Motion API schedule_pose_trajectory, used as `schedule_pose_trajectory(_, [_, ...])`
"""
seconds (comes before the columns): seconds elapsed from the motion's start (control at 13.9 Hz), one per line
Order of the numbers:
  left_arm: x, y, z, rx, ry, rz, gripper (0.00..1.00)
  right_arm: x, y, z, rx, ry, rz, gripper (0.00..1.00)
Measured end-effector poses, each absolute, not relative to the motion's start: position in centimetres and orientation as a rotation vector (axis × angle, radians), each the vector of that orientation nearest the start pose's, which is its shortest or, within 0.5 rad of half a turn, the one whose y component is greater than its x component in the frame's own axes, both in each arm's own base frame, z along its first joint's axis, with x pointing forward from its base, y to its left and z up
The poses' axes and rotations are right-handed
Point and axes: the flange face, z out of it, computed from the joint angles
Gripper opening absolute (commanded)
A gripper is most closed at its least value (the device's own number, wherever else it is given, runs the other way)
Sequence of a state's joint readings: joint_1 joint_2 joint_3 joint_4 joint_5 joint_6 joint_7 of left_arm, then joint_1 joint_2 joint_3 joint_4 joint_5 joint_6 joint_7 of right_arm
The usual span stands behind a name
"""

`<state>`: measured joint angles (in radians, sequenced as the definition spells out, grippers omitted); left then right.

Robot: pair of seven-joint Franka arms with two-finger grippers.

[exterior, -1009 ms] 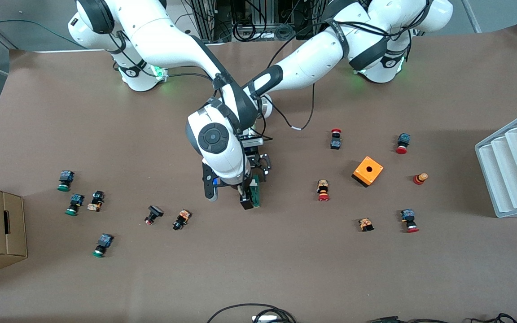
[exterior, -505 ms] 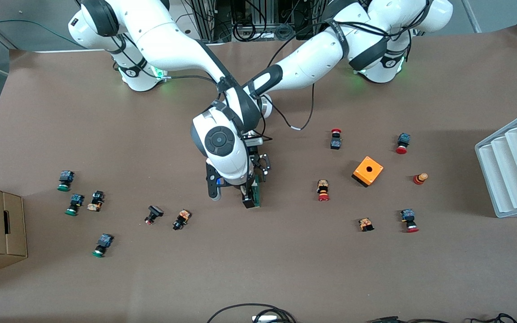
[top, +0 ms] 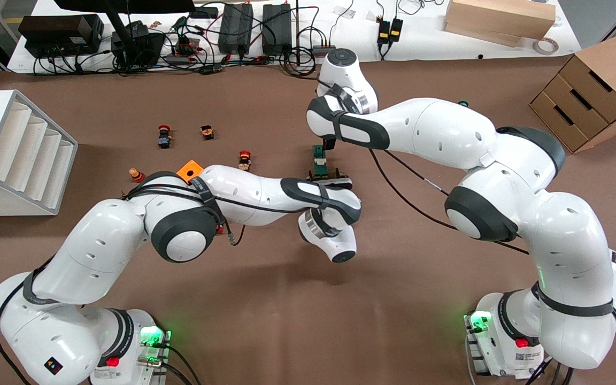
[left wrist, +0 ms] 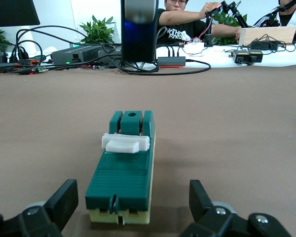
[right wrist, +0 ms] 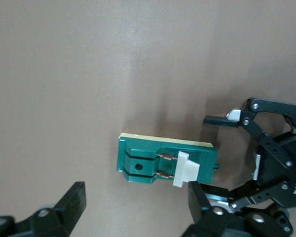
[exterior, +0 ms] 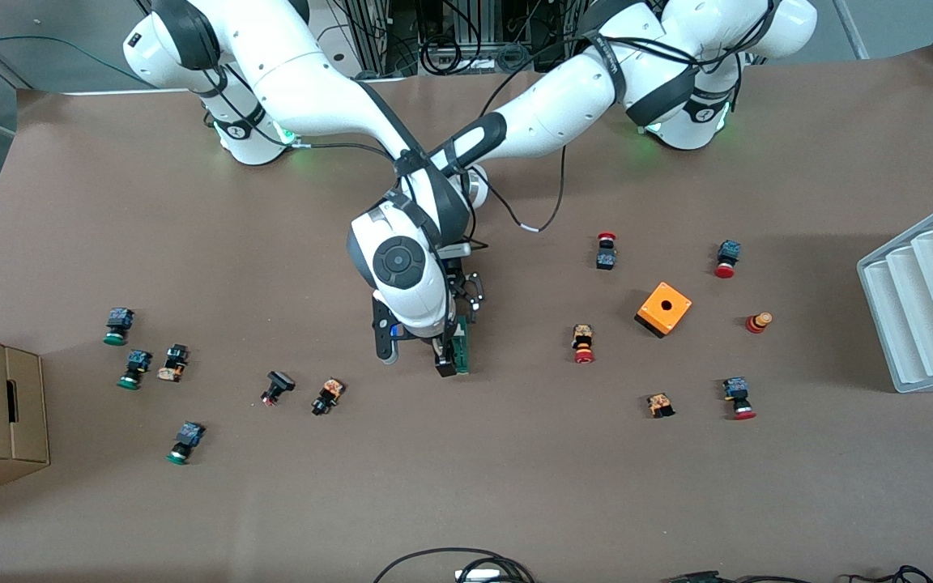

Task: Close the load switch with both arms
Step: 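Lower the right gripper onto the white lever of the switch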

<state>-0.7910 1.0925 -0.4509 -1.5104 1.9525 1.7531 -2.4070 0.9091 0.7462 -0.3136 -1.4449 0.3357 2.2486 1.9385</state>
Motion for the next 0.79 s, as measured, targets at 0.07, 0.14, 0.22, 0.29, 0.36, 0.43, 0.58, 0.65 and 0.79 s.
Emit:
schedule_pose_trajectory(0.07, [33.9, -58.9, 6.1, -2.455, -0.114, -1.792, 0.99, 57.1, 45.6, 26.5, -2.267, 2.008, 0.044, 0.87])
schedule_pose_trajectory(0.14, [33.6, -58.8, 5.9, -2.446, -0.116, -1.788, 0.99, 56.9, 45.7, 26.1, -2.269, 2.007, 0.041, 0.87])
schedule_pose_trajectory(0.22, [33.3, -58.9, 5.8, -2.444, -0.117, -1.785, 0.97, 56.6, 45.7, 25.7, -2.273, 2.007, 0.039, 0.86])
schedule_pose_trajectory(0.29, [33.2, -58.9, 5.8, -2.442, -0.118, -1.784, 0.94, 56.4, 45.8, 25.5, -2.276, 2.007, 0.039, 0.86])
schedule_pose_trajectory(0.36, [33.2, -58.9, 5.8, -2.442, -0.119, -1.783, 0.89, 56.2, 45.9, 25.2, -2.281, 2.007, 0.039, 0.85])
schedule_pose_trajectory(0.43, [33.2, -58.9, 5.9, -2.44, -0.12, -1.784, 0.84, 56.0, 45.9, 25.0, -2.287, 2.007, 0.041, 0.85])
schedule_pose_trajectory(0.58, [33.3, -58.9, 5.9, -2.439, -0.123, -1.785, 0.76, 55.2, 46.4, 24.6, -2.304, 2.002, 0.045, 0.84])
schedule_pose_trajectory(0.65, [33.3, -58.9, 5.9, -2.438, -0.124, -1.785, 0.74, 54.8, 46.8, 24.4, -2.312, 1.997, 0.046, 0.84])
schedule_pose_trajectory(0.79, [33.4, -58.9, 5.9, -2.437, -0.125, -1.785, 0.71, 53.9, 47.5, 24.2, -2.326, 1.989, 0.049, 0.84])
